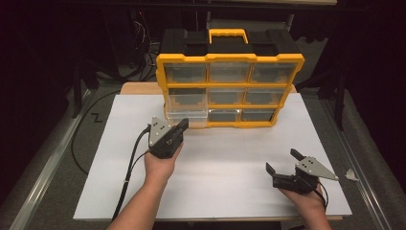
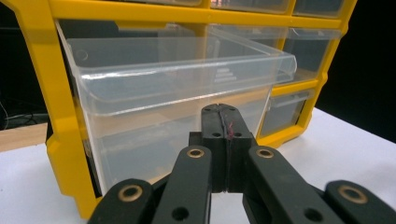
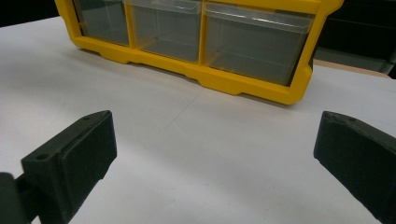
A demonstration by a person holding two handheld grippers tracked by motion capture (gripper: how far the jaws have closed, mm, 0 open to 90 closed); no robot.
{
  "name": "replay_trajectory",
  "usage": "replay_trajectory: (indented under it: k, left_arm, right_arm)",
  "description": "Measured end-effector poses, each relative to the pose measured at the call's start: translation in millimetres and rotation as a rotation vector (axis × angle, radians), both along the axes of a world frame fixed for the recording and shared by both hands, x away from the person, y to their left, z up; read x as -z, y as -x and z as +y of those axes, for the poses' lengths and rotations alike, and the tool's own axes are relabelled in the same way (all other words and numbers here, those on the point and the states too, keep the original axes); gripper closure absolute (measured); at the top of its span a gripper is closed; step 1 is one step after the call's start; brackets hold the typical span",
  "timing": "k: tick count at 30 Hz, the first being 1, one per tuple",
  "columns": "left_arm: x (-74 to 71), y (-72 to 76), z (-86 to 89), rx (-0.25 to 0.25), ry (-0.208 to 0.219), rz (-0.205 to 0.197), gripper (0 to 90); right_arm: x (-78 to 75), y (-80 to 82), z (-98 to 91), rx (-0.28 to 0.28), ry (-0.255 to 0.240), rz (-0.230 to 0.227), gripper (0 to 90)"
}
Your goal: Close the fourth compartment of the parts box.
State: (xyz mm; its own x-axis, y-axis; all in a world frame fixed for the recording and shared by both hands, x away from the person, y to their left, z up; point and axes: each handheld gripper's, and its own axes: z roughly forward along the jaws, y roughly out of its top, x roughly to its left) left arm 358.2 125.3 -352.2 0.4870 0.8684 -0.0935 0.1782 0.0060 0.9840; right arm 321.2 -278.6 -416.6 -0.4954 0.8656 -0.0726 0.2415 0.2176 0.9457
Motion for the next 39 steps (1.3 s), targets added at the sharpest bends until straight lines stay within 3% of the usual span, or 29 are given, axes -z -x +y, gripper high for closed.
replay_trajectory:
  k: [20,39]
  left_arm:
    - [-7.8,-8.0,-6.1,-0.018,-0.006,-0.014,89.6]
    - [-7.7,-19.7,-3.6,-0.037,-0.008,0.0,89.6]
  right_arm:
    - [-0.9,0.6,-0.7,0.002,-0.003,-0.006,0.7]
    - [-1.9,2.3,-0.9,0.004,-0.009,-0.009,0.7]
